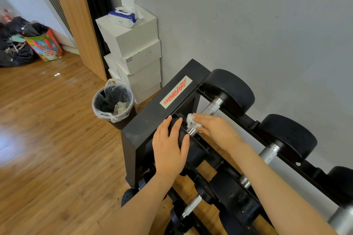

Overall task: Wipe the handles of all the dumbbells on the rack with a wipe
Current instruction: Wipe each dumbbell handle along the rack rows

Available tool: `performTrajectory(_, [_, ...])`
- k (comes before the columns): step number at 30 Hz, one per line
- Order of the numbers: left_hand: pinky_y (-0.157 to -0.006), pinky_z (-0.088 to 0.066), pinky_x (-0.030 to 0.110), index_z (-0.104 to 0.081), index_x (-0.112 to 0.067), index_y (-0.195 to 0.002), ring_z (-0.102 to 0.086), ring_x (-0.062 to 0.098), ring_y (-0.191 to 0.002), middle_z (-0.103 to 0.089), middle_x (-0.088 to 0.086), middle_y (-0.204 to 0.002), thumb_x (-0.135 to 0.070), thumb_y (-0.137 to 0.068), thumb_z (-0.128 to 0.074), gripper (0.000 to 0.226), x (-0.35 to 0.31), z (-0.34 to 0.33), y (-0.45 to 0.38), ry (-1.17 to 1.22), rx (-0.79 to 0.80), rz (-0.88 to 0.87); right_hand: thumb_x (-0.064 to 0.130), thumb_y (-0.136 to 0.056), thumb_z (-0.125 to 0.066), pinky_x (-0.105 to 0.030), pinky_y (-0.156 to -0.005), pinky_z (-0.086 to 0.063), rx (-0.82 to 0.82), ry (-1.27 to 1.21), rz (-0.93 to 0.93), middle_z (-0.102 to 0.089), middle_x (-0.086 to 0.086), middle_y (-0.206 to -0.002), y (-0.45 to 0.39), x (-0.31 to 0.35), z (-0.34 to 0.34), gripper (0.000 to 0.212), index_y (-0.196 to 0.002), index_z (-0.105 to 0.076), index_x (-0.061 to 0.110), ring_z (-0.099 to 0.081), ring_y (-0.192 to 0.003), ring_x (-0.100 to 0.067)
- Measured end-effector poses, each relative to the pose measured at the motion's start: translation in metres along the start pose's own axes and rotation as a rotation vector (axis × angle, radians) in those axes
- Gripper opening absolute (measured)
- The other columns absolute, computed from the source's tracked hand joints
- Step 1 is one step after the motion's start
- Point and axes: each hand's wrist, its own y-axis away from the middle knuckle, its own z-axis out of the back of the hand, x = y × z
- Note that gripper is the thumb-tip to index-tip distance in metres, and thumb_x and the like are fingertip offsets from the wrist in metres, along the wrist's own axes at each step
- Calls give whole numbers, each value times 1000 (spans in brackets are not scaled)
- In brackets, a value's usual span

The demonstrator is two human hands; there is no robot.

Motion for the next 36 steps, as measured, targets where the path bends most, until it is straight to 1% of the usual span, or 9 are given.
performTrajectory(5, [-112, -27, 42, -50, -25, -140, -38, 23, -138, -44, 4, -149, -49, -95, -36, 53, 0, 1, 0, 14, -9, -3, 75, -76, -50, -30, -87, -51, 70, 15, 74, -65, 8, -109, 11, 13, -12, 66, -127, -57, 34, -62, -100, -8])
performTrajectory(9, [-112, -29, 45, -50, -24, -141, -38, 23, -139, -44, 4, -149, -49, -95, -35, 54, -1, 0, 0, 10, -5, 3, 27, -99, -49, -32, -105, -40, 1, -77, -72, -47, 3, -144, 4, 4, 2, 41, -140, -48, 23, -50, -126, -15])
performTrajectory(11, [-113, -30, 45, -49, -25, -141, -37, 23, -139, -43, 4, -150, -49, -95, -34, 54, -1, -1, 0, 6, -6, 3, 18, -99, -50, -31, -108, -38, -81, -121, -91, -46, 2, -145, 3, 1, 1, 40, -139, -49, 18, -48, -129, -16])
performTrajectory(14, [-112, -33, 46, -49, -23, -141, -38, 23, -139, -43, 5, -149, -48, -96, -35, 53, 0, 0, 0, 8, -11, -8, 14, -98, -50, -30, -106, -40, -65, -179, -57, -55, -7, -136, 3, 14, -10, 35, -134, -53, 14, -53, -124, -20])
performTrajectory(17, [-111, -34, 45, -49, -23, -141, -38, 23, -138, -44, 5, -149, -47, -96, -36, 53, 0, 1, 0, 3, -15, -15, 14, -99, -47, -21, -108, -28, -35, -283, -7, -50, -5, -142, 6, 19, -22, 38, -137, -51, 15, -45, -132, -20])
performTrajectory(20, [-112, -32, 44, -49, -23, -141, -38, 23, -138, -43, 5, -149, -47, -96, -36, 53, 0, 1, 0, -4, -13, -17, 19, -99, -48, -29, -111, -33, 3, -277, -41, -41, 2, -149, 12, 8, -24, 46, -144, -40, 23, -39, -135, -15])
performTrajectory(26, [-113, -30, 44, -48, -24, -142, -36, 22, -140, -42, 4, -151, -49, -96, -34, 54, 1, -1, 0, -11, -5, -6, 2, -90, -60, -34, -110, -38, -397, -201, -141, -46, -5, -144, 10, -9, -23, 40, -129, -57, 8, -44, -132, -18])
performTrajectory(31, [-112, -31, 43, -49, -22, -141, -37, 23, -139, -43, 6, -149, -47, -96, -36, 53, 1, -1, 0, -3, -15, -18, 25, -100, -42, -28, -113, -31, -210, -287, 29, -47, 2, -143, 12, 17, -33, 40, -139, -47, 20, -38, -132, -4])
performTrajectory(36, [-112, -32, 46, -49, -23, -141, -37, 23, -139, -43, 5, -150, -47, -96, -36, 53, 1, -1, 0, -6, -10, -14, 13, -97, -52, -29, -109, -37, -233, -248, -75, -50, -2, -142, 5, 1, -19, 36, -133, -54, 11, -48, -129, -16])
